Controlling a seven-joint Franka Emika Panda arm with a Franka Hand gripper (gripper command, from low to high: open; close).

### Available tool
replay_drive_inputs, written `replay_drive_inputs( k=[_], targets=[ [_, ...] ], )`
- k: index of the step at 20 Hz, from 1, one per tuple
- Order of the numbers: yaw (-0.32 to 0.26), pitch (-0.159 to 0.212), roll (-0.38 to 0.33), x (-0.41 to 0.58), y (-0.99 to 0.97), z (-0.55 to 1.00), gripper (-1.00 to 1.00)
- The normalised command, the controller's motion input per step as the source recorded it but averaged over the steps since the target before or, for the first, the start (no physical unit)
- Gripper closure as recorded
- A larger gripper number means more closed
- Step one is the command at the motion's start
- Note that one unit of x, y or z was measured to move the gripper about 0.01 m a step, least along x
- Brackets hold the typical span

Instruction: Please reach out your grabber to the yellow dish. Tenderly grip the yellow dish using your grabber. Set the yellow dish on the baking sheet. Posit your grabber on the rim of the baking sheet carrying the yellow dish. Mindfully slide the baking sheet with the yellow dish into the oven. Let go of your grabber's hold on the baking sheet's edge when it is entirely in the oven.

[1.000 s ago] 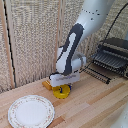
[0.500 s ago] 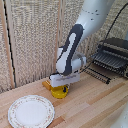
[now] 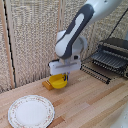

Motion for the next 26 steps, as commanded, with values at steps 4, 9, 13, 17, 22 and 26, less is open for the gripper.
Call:
replay_drive_inputs(
  k=[4,9,13,17,22,26],
  targets=[
    [-0.205,0.008,-0.098,0.500,0.10,0.84,1.00],
    [-0.328,0.008,-0.102,0.253,0.00,0.64,1.00],
    [-0.357,0.018,-0.053,0.145,-0.01,0.62,1.00],
    [-0.357,0.004,0.000,0.000,-0.18,0.53,1.00],
    [-0.248,0.000,0.001,0.000,-0.52,0.47,1.00],
    [-0.122,0.000,0.007,0.000,-0.87,0.34,1.00]
  ],
)
